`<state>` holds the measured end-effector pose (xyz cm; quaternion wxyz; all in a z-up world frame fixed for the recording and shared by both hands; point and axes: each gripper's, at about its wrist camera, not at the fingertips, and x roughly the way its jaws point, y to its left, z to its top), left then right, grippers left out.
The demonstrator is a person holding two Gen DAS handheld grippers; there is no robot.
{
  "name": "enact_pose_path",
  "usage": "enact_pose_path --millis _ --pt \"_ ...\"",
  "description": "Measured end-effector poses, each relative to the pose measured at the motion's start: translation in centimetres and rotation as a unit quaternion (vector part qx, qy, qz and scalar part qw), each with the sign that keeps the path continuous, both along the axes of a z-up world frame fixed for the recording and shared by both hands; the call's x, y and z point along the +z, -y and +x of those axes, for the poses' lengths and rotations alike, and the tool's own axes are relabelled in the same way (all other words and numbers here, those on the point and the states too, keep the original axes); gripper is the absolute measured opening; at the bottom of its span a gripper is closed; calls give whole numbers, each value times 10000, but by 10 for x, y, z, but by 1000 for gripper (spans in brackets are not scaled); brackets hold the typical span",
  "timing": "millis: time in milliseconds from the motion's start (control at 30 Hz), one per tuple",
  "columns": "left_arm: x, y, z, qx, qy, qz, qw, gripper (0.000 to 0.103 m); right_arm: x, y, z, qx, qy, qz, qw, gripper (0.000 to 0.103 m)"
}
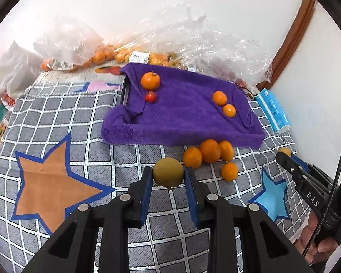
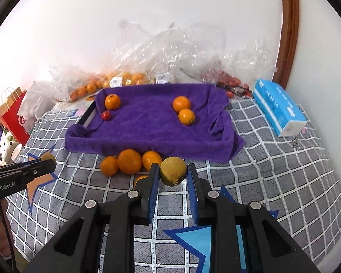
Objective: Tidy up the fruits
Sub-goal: 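Lift both held yellow fruits and carry them over the purple towel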
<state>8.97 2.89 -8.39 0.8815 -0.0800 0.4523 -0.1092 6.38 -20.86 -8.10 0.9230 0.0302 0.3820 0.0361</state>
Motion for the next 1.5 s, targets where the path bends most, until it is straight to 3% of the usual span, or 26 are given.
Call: enact_pose_path --millis 600,1500 --pt "50 6 -3 -3 509 106 9986 27 45 3 -7 -98 436 -40 9990 24" --pt "71 -3 24 148 681 54 9976 27 64 12 20 -154 600 27 9981 24"
